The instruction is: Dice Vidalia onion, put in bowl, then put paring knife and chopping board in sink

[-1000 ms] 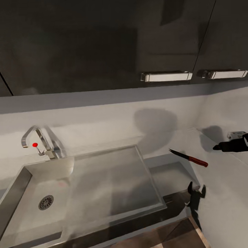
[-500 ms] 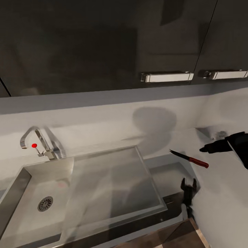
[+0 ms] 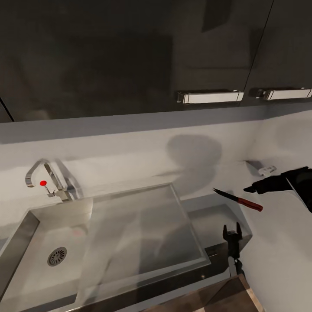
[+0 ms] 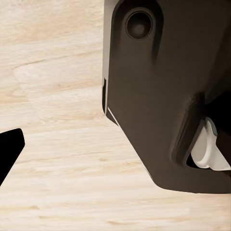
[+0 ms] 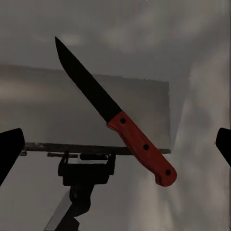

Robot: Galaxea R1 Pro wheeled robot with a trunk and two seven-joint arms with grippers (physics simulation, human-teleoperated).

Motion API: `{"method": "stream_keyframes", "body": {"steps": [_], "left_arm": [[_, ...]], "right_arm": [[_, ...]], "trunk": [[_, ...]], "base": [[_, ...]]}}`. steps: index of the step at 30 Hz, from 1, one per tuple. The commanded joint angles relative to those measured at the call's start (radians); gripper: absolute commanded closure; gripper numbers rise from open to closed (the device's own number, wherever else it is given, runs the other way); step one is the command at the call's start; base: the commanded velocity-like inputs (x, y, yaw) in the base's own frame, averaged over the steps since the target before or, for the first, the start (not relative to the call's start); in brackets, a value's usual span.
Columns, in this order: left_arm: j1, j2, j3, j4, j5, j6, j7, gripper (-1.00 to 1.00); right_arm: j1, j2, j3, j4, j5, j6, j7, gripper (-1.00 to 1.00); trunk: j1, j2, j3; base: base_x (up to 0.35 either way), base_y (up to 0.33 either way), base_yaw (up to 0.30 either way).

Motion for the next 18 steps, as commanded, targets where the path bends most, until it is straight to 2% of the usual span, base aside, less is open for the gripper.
{"method": "stream_keyframes", "body": {"steps": [1, 7, 18], "left_arm": [[-0.001, 0.000, -0.009, 0.002, 0.011, 0.002, -0.004, -1.00], [-0.001, 0.000, -0.009, 0.002, 0.011, 0.002, -0.004, -1.00], [-0.001, 0.000, -0.008, 0.002, 0.011, 0.002, -0.004, -1.00]], "right_arm": [[-0.001, -0.010, 0.001, 0.017, 0.010, -0.005, 0.009, -1.00], [-0.001, -0.027, -0.002, 0.052, 0.007, -0.009, 0.009, -1.00], [-0.001, -0.032, -0.003, 0.088, 0.007, -0.053, 0.009, -1.00]], "trunk": [[0.001, -0.002, -0.002], [0.001, -0.002, -0.006], [0.001, -0.002, -0.022]], "base": [[0.000, 0.000, 0.000], [0.000, 0.000, 0.000], [0.000, 0.000, 0.000]]}}
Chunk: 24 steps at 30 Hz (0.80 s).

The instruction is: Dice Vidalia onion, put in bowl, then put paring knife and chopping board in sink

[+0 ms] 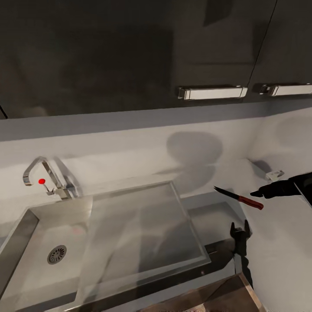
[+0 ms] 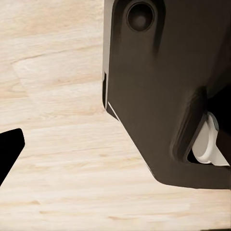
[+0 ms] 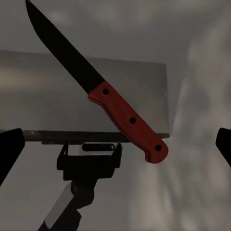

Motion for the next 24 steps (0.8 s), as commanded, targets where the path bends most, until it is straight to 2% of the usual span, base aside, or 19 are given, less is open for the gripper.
{"method": "stream_keyframes", "body": {"steps": [1, 11, 18, 20, 21, 22, 24], "left_arm": [[-0.001, 0.000, -0.008, 0.002, 0.010, 0.002, -0.004, -1.00], [-0.001, 0.000, -0.009, 0.002, 0.010, 0.002, -0.004, -1.00], [-0.001, 0.000, -0.009, 0.002, 0.010, 0.002, -0.004, -1.00], [-0.001, 0.000, -0.008, 0.002, 0.010, 0.002, -0.004, -1.00], [-0.001, 0.000, -0.009, 0.002, 0.010, 0.002, -0.005, -1.00], [-0.001, 0.000, -0.009, 0.002, 0.010, 0.002, -0.005, -1.00], [-0.001, 0.000, -0.009, 0.002, 0.010, 0.002, -0.004, -1.00]], "right_arm": [[-0.001, -0.001, 0.002, -0.001, 0.010, -0.001, 0.008, -1.00], [-0.001, -0.002, 0.001, 0.000, 0.010, -0.004, 0.008, -1.00], [-0.001, -0.025, -0.003, 0.000, 0.009, -0.006, 0.021, -1.00], [-0.001, -0.028, -0.018, 0.000, 0.009, -0.006, 0.034, -1.00], [-0.001, -0.029, -0.036, 0.000, 0.009, -0.006, 0.043, -1.00], [-0.001, -0.032, -0.071, 0.000, 0.009, -0.009, 0.053, -1.00], [-0.001, -0.035, -0.099, 0.000, 0.010, -0.019, 0.060, -1.00]], "trunk": [[0.001, -0.002, -0.004], [0.001, -0.002, -0.020], [0.001, -0.002, -0.031], [0.001, -0.002, -0.034], [0.001, -0.002, -0.036], [0.001, -0.002, -0.037], [0.001, -0.002, -0.041]], "base": [[0.000, 0.000, 0.000], [0.000, 0.000, 0.000], [0.000, 0.000, 0.000], [0.000, 0.000, 0.000], [0.000, 0.000, 0.000], [0.000, 0.000, 0.000], [0.000, 0.000, 0.000]]}}
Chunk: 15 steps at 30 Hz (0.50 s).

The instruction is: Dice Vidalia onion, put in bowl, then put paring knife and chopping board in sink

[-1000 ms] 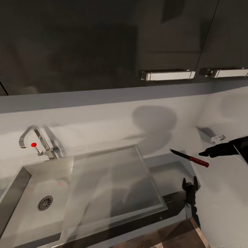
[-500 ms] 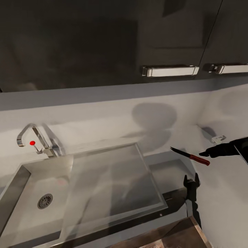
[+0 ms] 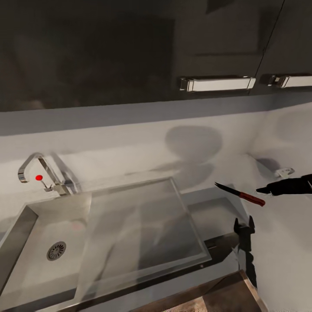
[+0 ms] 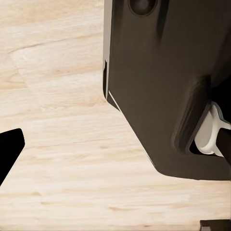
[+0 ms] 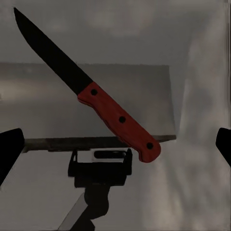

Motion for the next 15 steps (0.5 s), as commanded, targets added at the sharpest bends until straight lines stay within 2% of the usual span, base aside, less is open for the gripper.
{"method": "stream_keyframes", "body": {"steps": [1, 7, 15], "left_arm": [[-0.001, 0.000, -0.008, 0.002, 0.011, 0.002, -0.004, -1.00], [-0.001, 0.000, -0.008, 0.002, 0.011, 0.002, -0.004, -1.00], [-0.001, 0.000, -0.008, 0.002, 0.011, 0.002, -0.005, -1.00]], "right_arm": [[-0.001, -0.002, -0.010, -0.001, 0.010, -0.008, 0.010, -1.00], [-0.001, -0.003, -0.027, 0.022, 0.011, -0.028, 0.014, -1.00], [-0.001, -0.003, -0.028, 0.038, 0.011, -0.032, 0.014, -1.00]], "trunk": [[0.001, -0.002, -0.004], [0.001, -0.002, -0.013], [0.001, -0.002, -0.026]], "base": [[0.000, 0.000, 0.000], [0.027, 0.000, 0.000], [0.126, 0.000, 0.000]]}}
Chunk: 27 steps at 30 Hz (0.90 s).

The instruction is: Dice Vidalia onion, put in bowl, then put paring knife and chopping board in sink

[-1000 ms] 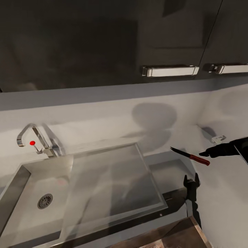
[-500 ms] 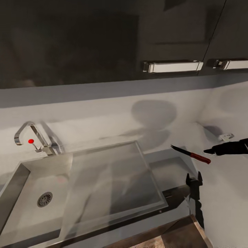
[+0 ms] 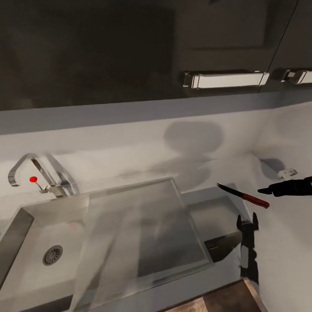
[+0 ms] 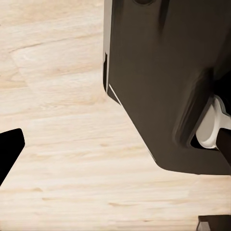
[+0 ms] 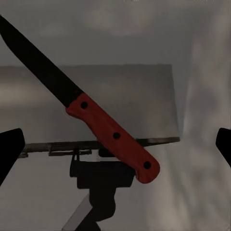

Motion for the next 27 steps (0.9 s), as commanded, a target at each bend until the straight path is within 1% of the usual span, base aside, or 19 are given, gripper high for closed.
{"method": "stream_keyframes", "body": {"steps": [1, 8, 9, 12, 27], "left_arm": [[-0.001, 0.000, -0.008, 0.002, 0.010, 0.002, -0.004, -1.00], [-0.001, 0.000, -0.009, 0.002, 0.010, 0.002, -0.005, -1.00], [-0.001, 0.000, -0.009, 0.002, 0.010, 0.002, -0.006, -1.00], [-0.001, 0.000, -0.009, 0.002, 0.010, 0.002, -0.006, -1.00], [-0.001, 0.000, -0.009, 0.002, 0.010, 0.002, -0.005, -1.00]], "right_arm": [[-0.001, -0.001, 0.002, -0.001, 0.010, 0.001, 0.007, -1.00], [-0.001, 0.001, 0.002, 0.001, 0.010, -0.004, 0.006, -1.00], [-0.001, 0.002, 0.002, 0.004, 0.010, -0.019, 0.006, -1.00], [-0.001, 0.003, 0.003, 0.007, 0.010, -0.029, 0.006, -1.00], [-0.001, 0.006, 0.003, 0.031, 0.008, -0.035, 0.007, -1.00]], "trunk": [[0.001, -0.002, -0.003], [0.001, -0.002, -0.014], [0.001, -0.002, -0.015], [0.001, -0.002, -0.020], [0.001, -0.002, -0.041]], "base": [[0.062, 0.000, 0.000], [0.018, 0.000, 0.000], [0.002, 0.000, 0.000], [0.000, 0.000, 0.000], [0.000, 0.000, 0.000]]}}
